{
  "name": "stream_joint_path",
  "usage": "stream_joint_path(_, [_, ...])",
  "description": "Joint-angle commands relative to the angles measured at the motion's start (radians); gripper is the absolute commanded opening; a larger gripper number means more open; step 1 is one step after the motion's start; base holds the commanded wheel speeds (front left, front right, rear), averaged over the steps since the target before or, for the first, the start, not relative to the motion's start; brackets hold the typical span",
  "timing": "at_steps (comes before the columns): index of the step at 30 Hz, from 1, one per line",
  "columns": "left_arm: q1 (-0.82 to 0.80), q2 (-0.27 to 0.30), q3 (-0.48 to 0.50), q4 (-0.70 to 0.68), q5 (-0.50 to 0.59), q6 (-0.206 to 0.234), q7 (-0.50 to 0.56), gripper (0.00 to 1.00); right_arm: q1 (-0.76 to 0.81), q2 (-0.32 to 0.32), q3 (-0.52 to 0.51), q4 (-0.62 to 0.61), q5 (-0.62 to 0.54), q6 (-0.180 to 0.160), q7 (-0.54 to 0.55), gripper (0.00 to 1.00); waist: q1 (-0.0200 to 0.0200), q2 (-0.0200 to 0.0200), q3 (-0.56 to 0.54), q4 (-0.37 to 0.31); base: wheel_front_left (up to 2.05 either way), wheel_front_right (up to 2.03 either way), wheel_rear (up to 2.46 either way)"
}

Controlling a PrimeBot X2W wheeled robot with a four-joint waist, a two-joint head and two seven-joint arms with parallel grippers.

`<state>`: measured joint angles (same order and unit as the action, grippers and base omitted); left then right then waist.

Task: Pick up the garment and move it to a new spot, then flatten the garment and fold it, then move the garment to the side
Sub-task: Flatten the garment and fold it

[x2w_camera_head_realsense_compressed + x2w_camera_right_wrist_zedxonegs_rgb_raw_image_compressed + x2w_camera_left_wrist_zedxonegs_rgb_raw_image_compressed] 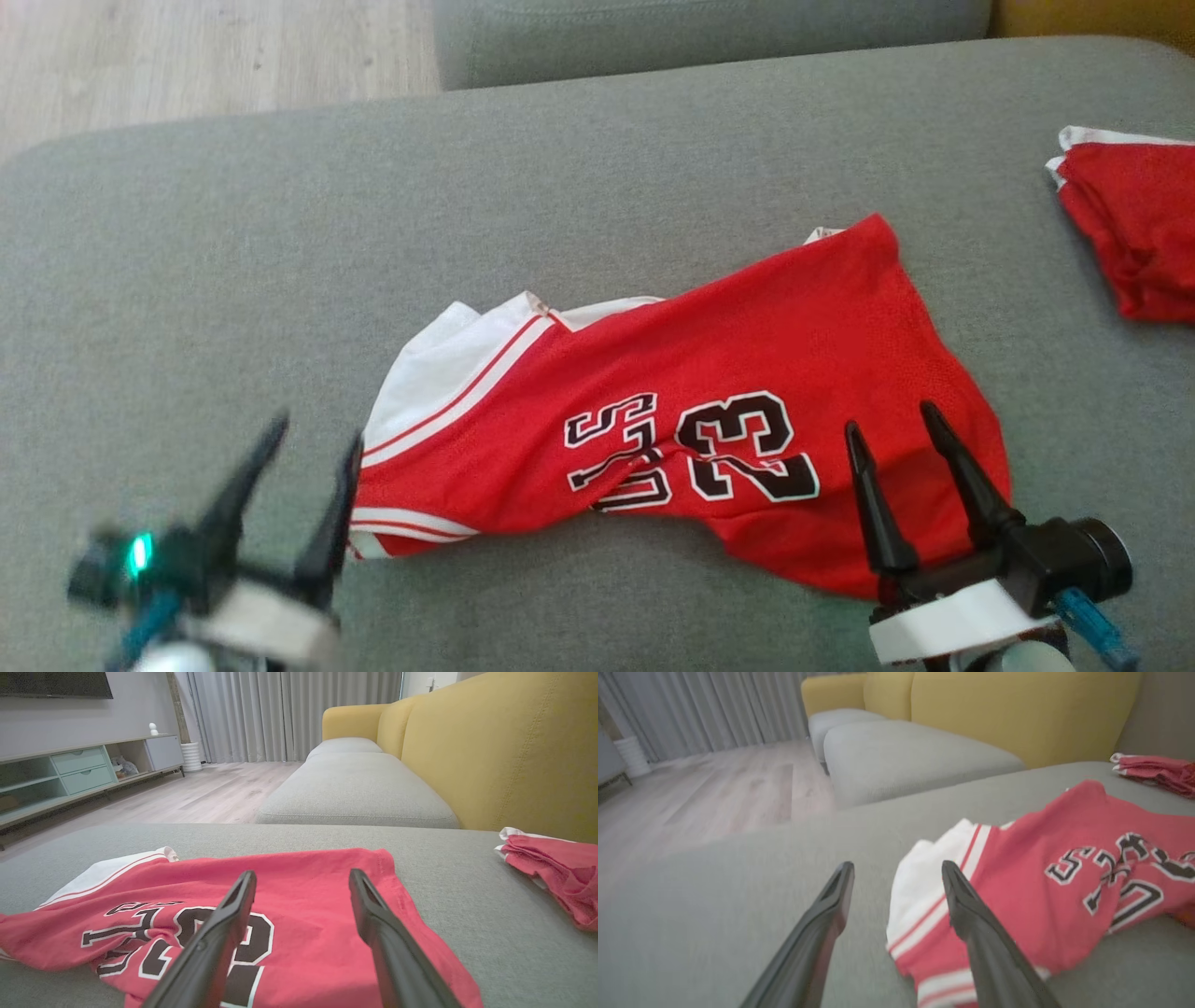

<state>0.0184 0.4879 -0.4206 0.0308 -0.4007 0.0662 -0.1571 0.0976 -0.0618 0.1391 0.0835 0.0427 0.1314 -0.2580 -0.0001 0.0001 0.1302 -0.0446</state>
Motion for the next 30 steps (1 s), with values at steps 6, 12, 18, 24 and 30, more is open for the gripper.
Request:
stream_joint_path(6, [-0.341, 0.083, -0.011, -0.068, -0.004, -0.141, 0.195, 1.0, -0.065, -0.039, 0.048, -0.04, -0.009, -0.001, -0.004, 1.0, 0.0001, -0.0001, 0.073, 0.003, 0.0, 0.0, 0.0])
stream_joint_path(12, [-0.588, 0.086, -0.103, 0.05, -0.081, -0.192, 0.375, 1.0, -0.108, -0.054, 0.066, -0.047, -0.006, -0.001, -0.004, 1.0, 0.0001, -0.0001, 0.139, -0.014, 0.0, 0.0, 0.0])
stream_joint_path(18, [-0.725, 0.13, -0.254, 0.152, -0.227, -0.196, 0.523, 1.0, -0.139, -0.05, 0.076, -0.047, -0.002, -0.001, -0.004, 1.0, 0.0001, -0.0001, 0.186, -0.042, 0.0, 0.0, 0.0])
stream_joint_path(24, [-0.781, 0.179, -0.355, 0.227, -0.328, -0.197, 0.57, 1.0, -0.157, -0.039, 0.084, -0.043, 0.002, -0.001, -0.004, 1.0, 0.0001, -0.0001, 0.206, -0.062, 0.0, 0.0, 0.0])
stream_joint_path(30, [-0.806, 0.194, -0.417, 0.262, -0.369, -0.197, 0.57, 1.0, -0.163, -0.032, 0.083, -0.043, 0.003, -0.001, -0.004, 1.0, 0.0001, -0.0001, 0.213, -0.071, 0.0, 0.0, 0.0])
